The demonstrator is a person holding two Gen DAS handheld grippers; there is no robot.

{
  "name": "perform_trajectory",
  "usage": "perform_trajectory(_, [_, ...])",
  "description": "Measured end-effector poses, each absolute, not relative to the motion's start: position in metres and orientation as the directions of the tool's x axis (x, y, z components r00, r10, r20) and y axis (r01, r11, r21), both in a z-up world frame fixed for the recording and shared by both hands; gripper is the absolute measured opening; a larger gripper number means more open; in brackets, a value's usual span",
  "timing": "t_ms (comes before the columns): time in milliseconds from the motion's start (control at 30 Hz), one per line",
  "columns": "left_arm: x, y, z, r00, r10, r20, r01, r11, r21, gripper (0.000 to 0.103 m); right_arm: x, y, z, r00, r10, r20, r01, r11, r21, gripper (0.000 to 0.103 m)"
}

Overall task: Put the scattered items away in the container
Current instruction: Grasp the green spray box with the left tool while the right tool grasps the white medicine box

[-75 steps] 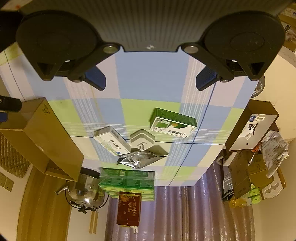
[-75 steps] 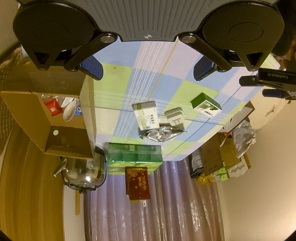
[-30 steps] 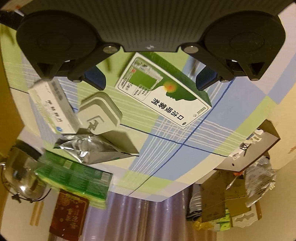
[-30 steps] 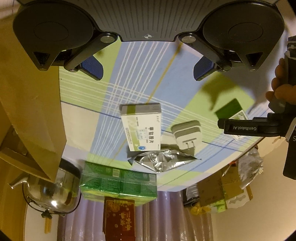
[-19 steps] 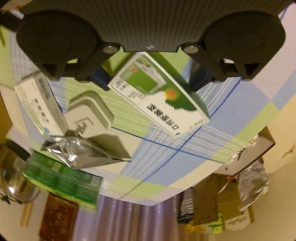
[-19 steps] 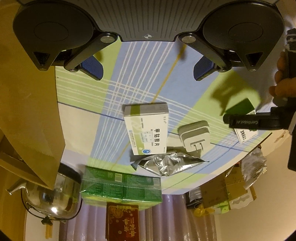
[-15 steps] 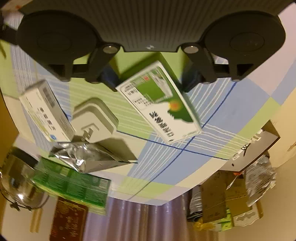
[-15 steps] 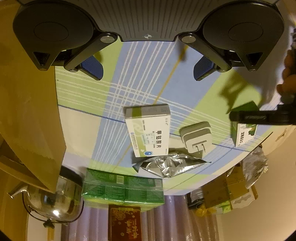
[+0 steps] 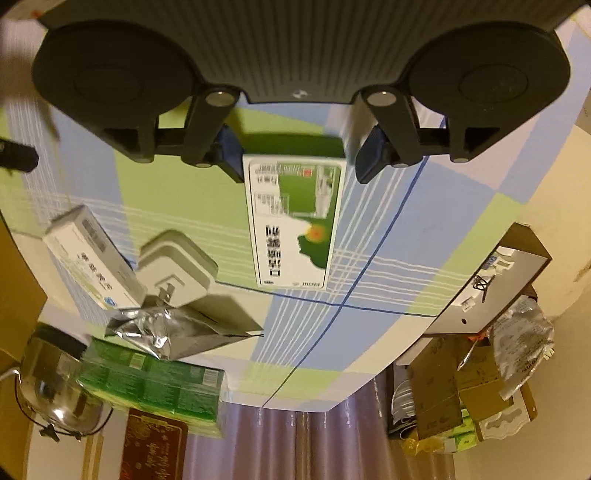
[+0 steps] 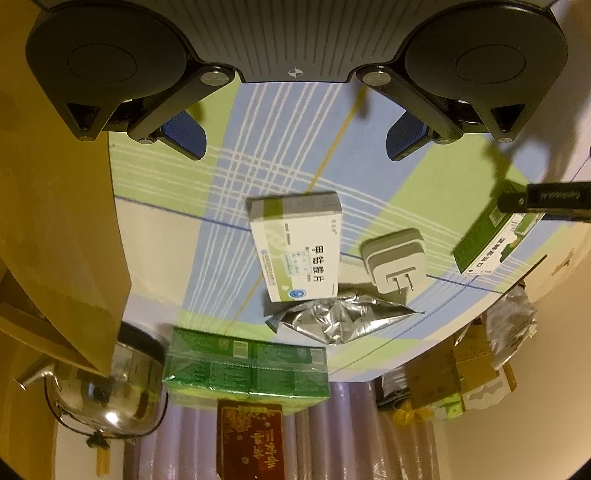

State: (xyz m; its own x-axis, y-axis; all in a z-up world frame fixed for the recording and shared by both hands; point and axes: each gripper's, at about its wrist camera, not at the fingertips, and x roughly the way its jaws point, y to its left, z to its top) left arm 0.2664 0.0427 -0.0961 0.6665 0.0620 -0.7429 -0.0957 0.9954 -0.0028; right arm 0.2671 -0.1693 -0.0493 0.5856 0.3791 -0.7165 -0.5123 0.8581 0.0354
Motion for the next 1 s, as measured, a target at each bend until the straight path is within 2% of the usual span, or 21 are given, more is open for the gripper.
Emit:
perform_trajectory(100, [0.278,0.041,-0.095,0.676,0.054,-0.735,-0.076,0.997,0.003,0.059,0.277,-0.163,-0.048,0.599,0.377,-0.707,-0.516,0.856,0.019,0.101])
perform_trajectory(133, [0.281,0.04,-0.095,0.676,0.053,-0.735,-0.071,0.997,0.007,0.057,0.281,-0.161,-0.048,0.603,0.376,-0.704,-0.516,0.856,0.016,0.101])
perform_trajectory(167, [0.284,0.04,-0.095,0.675,0.056,-0.736,-0.068,0.998,0.014,0.05,0.286,-0.158,-0.047,0.606,0.376,-0.701,-0.516,0.856,0.014,0.101])
perform_trajectory(400, [0.281,0.042,-0.093,0.679,0.024,-0.734,-0.045,0.999,-0.009,0.05,0.321,-0.132,-0.05,0.632,0.377,-0.677,-0.549,0.835,-0.047,0.101])
perform_trajectory(600, [0.26,0.032,-0.09,0.676,-0.016,-0.736,-0.006,1.0,-0.028,0.05,0.348,-0.113,-0.066,0.611,0.376,-0.697,-0.563,0.825,-0.048,0.1])
perform_trajectory(633, [0.256,0.029,-0.09,0.676,-0.021,-0.736,0.001,1.0,-0.028,0.05,0.351,-0.111,-0.068,0.609,0.373,-0.7,-0.564,0.824,-0.053,0.099])
perform_trajectory(700, [0.249,0.026,-0.09,0.676,-0.03,-0.736,0.01,0.999,-0.031,0.05,0.354,-0.108,-0.072,0.598,0.37,-0.711,-0.568,0.821,-0.05,0.085])
perform_trajectory(833, [0.242,0.023,-0.09,0.672,-0.056,-0.738,0.012,0.998,-0.065,0.05,0.356,-0.107,-0.076,0.596,0.358,-0.719,-0.566,0.822,-0.06,0.071])
perform_trajectory(1000, [0.237,0.017,-0.09,0.673,-0.051,-0.738,0.033,0.999,-0.039,0.05,0.344,-0.115,-0.07,0.598,0.347,-0.722,-0.55,0.833,-0.055,0.068])
